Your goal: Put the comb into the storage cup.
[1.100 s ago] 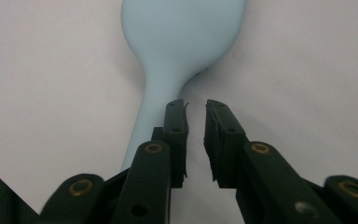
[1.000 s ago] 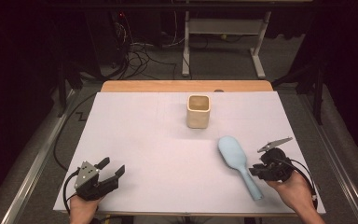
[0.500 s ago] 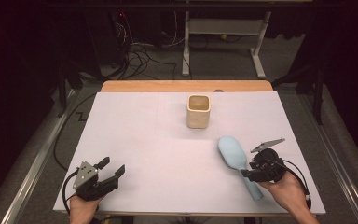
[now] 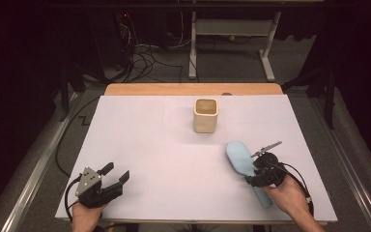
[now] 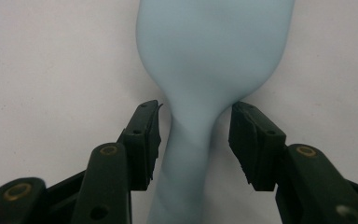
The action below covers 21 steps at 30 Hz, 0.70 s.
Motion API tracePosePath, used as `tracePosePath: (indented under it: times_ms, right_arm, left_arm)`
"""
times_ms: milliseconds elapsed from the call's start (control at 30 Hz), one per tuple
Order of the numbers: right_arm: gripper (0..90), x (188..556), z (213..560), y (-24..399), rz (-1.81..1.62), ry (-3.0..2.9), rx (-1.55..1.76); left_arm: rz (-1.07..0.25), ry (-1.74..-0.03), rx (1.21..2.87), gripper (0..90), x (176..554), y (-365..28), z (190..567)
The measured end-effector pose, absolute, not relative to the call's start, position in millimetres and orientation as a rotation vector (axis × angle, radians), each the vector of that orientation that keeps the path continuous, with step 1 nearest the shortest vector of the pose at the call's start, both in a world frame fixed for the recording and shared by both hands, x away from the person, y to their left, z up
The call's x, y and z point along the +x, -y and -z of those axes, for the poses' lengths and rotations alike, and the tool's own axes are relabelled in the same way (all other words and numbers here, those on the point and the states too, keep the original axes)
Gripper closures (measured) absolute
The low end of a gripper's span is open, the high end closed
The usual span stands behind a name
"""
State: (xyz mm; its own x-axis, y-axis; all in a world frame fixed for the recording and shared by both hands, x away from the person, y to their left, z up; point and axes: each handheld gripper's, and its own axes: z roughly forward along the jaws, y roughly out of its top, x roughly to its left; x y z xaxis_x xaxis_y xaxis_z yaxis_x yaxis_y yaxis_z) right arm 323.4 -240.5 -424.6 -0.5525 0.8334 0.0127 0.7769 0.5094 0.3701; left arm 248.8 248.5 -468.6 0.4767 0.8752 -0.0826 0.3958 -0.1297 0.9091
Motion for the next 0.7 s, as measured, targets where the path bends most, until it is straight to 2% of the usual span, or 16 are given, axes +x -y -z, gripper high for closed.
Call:
tracePosePath:
  times_ms: [700]
  right_arm:
    - [56.9, 335, 434, 231, -0.392, -2.602, 1.4]
  left_arm:
    - [-0.603, -1.098, 1.727, 33.0, 249, -249, 468]
